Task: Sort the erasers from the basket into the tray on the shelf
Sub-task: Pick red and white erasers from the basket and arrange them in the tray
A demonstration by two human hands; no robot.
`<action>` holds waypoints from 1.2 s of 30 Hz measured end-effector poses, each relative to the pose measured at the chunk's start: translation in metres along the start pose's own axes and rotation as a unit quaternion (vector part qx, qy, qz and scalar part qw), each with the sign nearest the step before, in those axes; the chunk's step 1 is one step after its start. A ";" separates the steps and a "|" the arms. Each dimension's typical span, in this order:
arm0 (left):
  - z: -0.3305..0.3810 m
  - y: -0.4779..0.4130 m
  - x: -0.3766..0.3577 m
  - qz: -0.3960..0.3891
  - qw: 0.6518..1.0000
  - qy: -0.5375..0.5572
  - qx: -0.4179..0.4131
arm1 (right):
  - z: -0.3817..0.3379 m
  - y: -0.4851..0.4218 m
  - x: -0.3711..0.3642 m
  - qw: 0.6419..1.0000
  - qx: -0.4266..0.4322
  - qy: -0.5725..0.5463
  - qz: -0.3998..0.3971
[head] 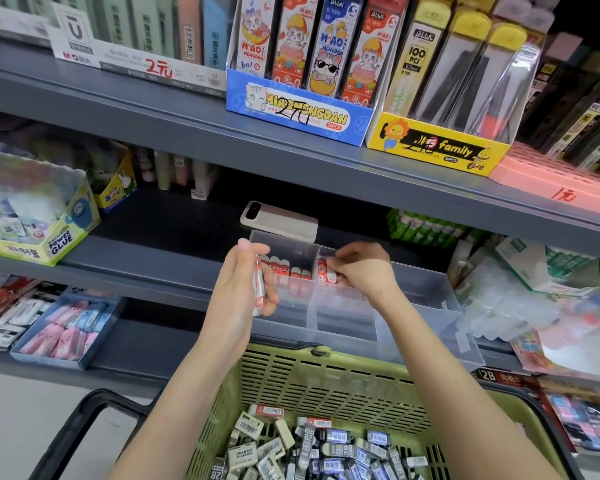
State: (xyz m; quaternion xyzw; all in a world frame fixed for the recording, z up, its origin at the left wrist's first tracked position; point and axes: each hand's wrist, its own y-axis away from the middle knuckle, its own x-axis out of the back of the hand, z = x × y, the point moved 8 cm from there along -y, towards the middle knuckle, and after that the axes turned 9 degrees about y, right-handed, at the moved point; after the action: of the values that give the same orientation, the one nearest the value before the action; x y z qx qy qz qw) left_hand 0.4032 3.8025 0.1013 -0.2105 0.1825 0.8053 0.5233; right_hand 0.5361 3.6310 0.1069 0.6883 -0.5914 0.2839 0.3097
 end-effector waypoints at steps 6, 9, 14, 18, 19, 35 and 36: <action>-0.003 0.000 -0.002 -0.013 0.994 0.098 0.037 | -0.012 0.017 0.012 0.997 0.042 0.041 0.044; -0.005 0.001 -0.004 -0.021 0.990 0.130 0.050 | -0.057 0.048 0.008 0.984 0.174 -0.007 0.027; -0.011 0.006 -0.017 -0.083 0.987 0.103 0.090 | -0.106 0.099 -0.026 0.932 0.331 0.072 -0.128; -0.007 0.006 -0.016 -0.087 0.987 0.110 0.077 | -0.106 0.102 -0.015 0.937 0.311 -0.052 -0.148; -0.007 0.005 -0.014 -0.071 0.987 0.121 0.076 | -0.100 0.098 -0.009 0.940 0.285 -0.113 -0.147; -0.007 0.004 -0.010 -0.052 0.997 0.054 0.013 | 0.022 0.036 0.046 0.975 0.021 0.048 0.214; -0.006 0.004 -0.010 -0.058 0.997 0.049 0.010 | 0.022 0.038 0.042 0.975 0.020 0.050 0.216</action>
State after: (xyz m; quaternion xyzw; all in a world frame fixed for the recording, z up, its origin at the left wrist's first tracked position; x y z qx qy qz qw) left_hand 0.4040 3.7901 0.1014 -0.2549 0.2038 0.7605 0.5613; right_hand 0.5053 3.5829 0.1280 0.5351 -0.7042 0.3900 0.2565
